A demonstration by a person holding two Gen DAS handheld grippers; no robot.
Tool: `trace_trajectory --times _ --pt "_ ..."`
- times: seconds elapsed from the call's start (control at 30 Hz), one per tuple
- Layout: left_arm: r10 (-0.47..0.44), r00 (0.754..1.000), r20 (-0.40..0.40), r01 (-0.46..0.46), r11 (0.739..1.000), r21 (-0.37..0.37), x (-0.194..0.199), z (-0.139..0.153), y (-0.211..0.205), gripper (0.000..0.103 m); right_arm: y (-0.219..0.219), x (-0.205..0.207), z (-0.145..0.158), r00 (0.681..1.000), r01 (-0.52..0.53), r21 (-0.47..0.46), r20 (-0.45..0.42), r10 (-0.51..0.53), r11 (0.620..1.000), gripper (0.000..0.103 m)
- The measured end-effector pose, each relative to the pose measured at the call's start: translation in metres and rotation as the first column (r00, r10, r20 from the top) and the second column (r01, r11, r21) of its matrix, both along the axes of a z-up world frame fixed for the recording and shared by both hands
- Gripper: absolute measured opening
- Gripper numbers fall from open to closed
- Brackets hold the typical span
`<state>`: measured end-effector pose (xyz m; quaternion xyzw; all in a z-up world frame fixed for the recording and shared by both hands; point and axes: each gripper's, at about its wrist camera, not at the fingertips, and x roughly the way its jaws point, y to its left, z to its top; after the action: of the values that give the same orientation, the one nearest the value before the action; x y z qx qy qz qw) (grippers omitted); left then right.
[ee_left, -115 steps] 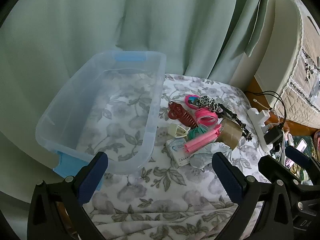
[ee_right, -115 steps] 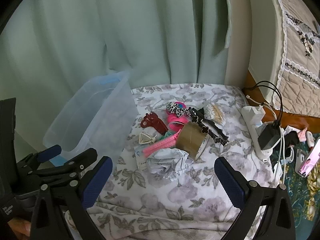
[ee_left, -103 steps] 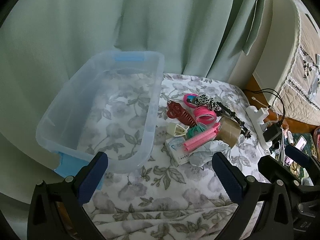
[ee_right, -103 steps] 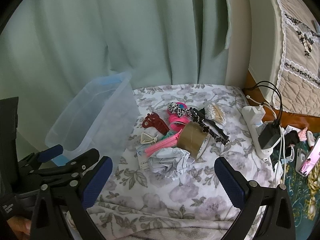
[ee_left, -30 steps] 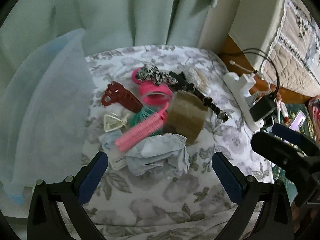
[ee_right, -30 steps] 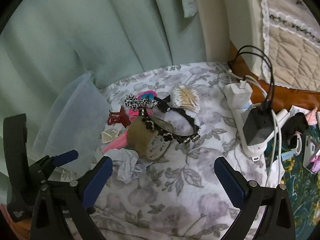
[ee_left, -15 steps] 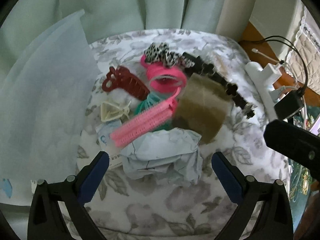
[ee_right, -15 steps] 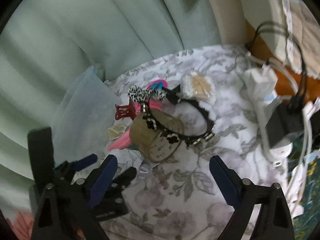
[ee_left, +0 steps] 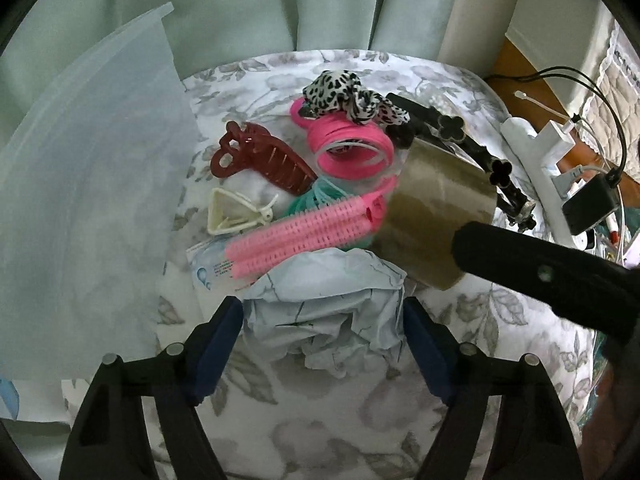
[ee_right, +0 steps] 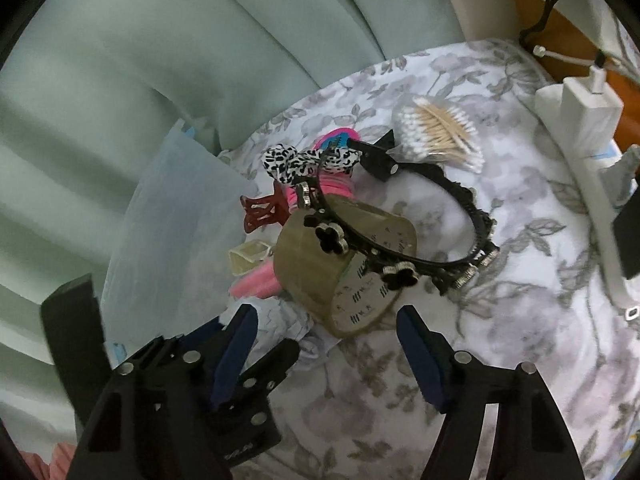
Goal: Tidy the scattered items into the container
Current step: 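Grasp the crumpled paper with the left tool while the right tool grasps the brown tape roll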
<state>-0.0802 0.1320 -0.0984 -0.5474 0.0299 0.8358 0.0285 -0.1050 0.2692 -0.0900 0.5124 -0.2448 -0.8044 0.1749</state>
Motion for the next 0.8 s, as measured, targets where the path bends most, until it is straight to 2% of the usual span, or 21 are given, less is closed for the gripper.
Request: trace_trajectory --times 0.5,0.67,0.8 --pt "-0.009 1.0 -0.026 0.01 0.998 0.056 -0.025 -0.004 -0.028 0.081 -0.019 -0.024 -0.014 0.999 0.037 0.017 0.016 -0.038 0.999 0.063" --pt "-0.026 0.999 -0.041 0.029 0.997 0.073 -0.032 -0.005 -0.033 0.081 -0.032 -0.031 -0.012 0.999 0.035 0.014 -0.001 -0.035 0.999 0.048" --pt "-0.054 0.997 -0.055 0.057 0.996 0.067 -0.035 -0.007 -0.033 0.082 -0.04 -0.037 -0.012 0.999 0.044 0.003 -0.013 -0.044 0.999 0.042"
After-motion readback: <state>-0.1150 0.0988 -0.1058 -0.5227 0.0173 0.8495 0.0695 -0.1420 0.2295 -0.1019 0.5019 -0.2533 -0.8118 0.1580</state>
